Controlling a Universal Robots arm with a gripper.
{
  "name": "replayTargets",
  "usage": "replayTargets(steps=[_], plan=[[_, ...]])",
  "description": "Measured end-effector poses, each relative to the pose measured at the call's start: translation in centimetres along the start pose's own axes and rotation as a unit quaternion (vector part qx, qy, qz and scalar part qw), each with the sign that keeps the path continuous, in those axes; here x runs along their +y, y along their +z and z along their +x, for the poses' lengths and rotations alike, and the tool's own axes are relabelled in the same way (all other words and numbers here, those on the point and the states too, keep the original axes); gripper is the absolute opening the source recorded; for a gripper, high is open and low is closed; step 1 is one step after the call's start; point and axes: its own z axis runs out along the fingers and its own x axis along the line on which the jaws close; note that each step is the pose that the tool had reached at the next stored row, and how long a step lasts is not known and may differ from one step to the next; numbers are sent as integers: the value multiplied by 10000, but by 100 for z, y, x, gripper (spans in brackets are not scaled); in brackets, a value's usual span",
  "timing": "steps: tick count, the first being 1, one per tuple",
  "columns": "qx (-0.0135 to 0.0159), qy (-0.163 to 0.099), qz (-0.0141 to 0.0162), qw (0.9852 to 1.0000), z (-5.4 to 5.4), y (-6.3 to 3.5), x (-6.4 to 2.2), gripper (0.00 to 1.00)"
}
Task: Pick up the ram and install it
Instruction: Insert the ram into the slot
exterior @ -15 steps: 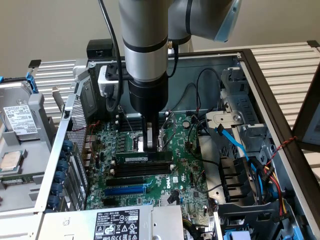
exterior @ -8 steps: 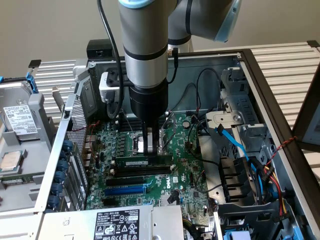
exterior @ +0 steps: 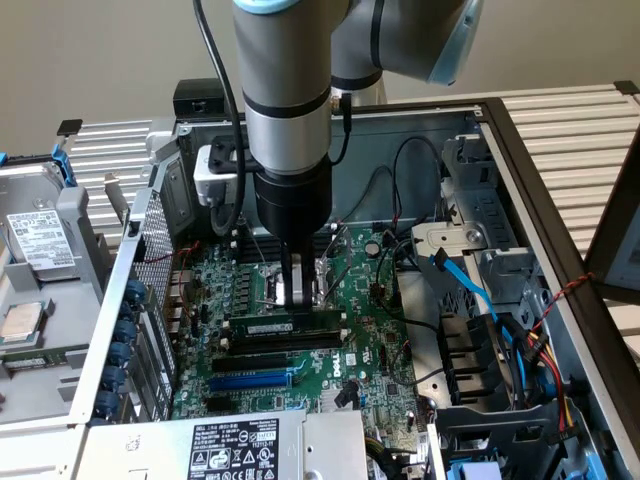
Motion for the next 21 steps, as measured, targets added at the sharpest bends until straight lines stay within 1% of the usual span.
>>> replayTargets(steps=[1,4,6,10,11,16,21], plan=[[8,-1,0,10000,-9,0,5,12],[9,-8,0,10000,-20,22,11,12],[9,-9,-7,10000,-21,45,17,12],[13,-10,-48,10000,-21,56,21,12],[13,-10,-53,10000,-21,57,22,12],[11,-10,-54,10000,-21,59,20,12],[11,-10,-44,10000,-21,60,20,12]])
